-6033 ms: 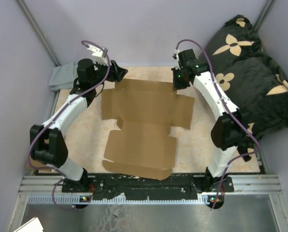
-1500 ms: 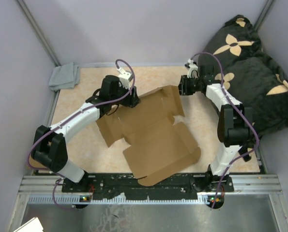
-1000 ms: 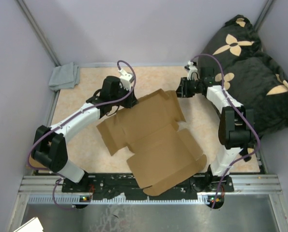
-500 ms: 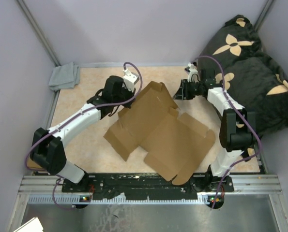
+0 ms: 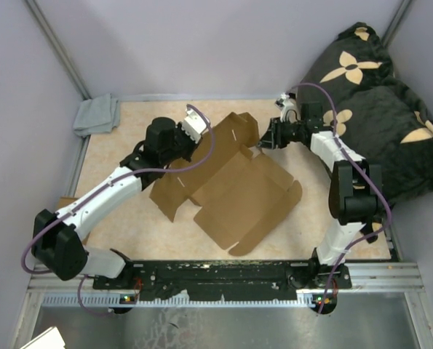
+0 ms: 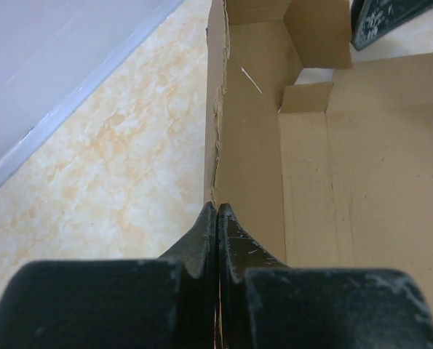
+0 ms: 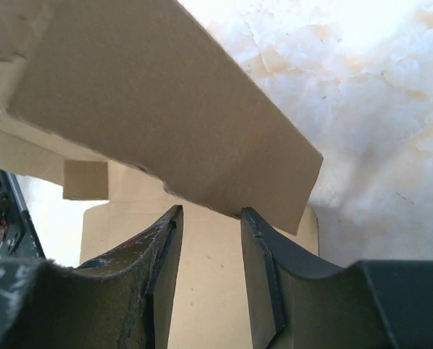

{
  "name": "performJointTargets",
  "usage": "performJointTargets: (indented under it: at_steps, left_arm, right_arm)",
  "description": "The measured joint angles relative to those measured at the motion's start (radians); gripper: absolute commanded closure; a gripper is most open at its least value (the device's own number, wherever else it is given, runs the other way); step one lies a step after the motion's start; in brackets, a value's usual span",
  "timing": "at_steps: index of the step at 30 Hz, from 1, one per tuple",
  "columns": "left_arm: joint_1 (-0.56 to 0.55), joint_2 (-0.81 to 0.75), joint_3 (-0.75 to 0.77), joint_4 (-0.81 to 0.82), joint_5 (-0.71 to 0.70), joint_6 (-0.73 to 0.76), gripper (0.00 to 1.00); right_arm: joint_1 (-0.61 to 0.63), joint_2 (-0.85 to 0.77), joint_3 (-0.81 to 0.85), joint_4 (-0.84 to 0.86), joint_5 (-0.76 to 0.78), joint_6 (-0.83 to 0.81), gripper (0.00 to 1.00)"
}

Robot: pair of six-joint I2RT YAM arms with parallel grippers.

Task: Fold the paper box

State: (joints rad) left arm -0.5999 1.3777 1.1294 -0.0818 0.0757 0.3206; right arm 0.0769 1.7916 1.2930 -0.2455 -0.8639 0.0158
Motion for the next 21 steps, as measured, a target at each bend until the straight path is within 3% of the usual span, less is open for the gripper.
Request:
performJointTargets:
  at_steps: [10,21]
  left_arm:
    - [-0.073,0.035,-0.034,0.0,-0.134,0.159,1.0]
    - [-0.126,0.068,-0.034,0.001,-0.239,0.262,1.0]
  right_arm:
    - [-0.09,0.025,0.071,0.023,-0.132,-0.037,0.59]
    - [-0.172,0.169,0.219,0.193,-0.144,0.093,0.61]
